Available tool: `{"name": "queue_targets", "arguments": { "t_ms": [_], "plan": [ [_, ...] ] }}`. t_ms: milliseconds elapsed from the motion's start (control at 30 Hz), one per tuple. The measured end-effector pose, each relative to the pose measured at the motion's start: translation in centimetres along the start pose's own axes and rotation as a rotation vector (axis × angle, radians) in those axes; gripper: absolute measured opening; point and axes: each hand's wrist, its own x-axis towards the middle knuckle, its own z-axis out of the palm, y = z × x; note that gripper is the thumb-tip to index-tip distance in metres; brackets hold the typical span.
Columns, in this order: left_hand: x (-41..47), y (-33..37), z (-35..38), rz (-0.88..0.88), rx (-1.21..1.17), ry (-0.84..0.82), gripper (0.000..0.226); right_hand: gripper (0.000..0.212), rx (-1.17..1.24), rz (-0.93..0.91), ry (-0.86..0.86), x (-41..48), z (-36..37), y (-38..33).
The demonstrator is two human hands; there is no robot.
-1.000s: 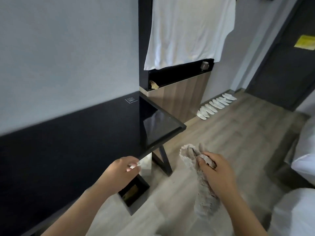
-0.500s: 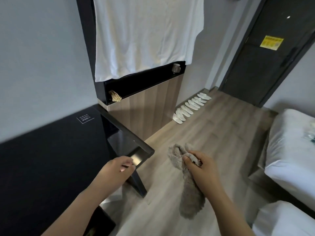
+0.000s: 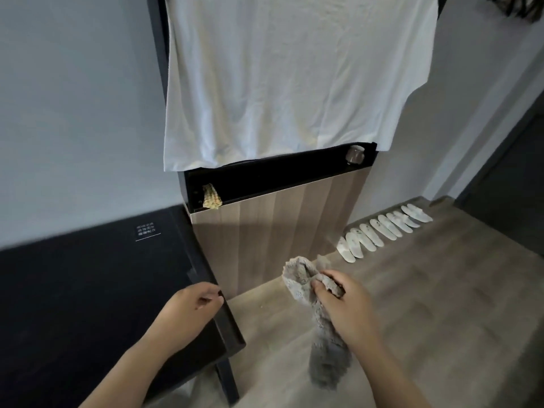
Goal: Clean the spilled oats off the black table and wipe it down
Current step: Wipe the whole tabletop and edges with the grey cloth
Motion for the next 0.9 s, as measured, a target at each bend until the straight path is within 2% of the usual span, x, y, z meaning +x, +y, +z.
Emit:
{"name": "queue_targets", "arguments": {
  "t_ms": [233, 500, 600, 767, 900],
  "plan": [
    [5.5, -1.3, -0.2, -0.158, -0.038, 0.14, 0.019, 0.017, -0.009, -0.105, -0.175, 11.3, 2.8, 1.5],
    [14.6, -0.4, -0.5, -0.202, -0.044, 0.211, 0.011, 0.027, -0.064, -0.135, -0.231, 21.8, 6.7, 1.8],
    [17.6, 0.3, -0.6, -0.229, -0.049, 0.217, 0.019, 0.031, -0.077, -0.125, -0.255, 25.8, 7.9, 2.1],
    [21.1, 1.0, -1.0, -0.278, -0.015, 0.26, 0.017, 0.03, -0.09, -0.156, -0.294, 32.9, 11.6, 2.4],
    [23.4, 1.4, -0.1, -0.363, -0.025, 0.332, 0.016, 0.025, -0.102, -0.201, -0.389, 39.3, 15.1, 3.3]
  ]
}}
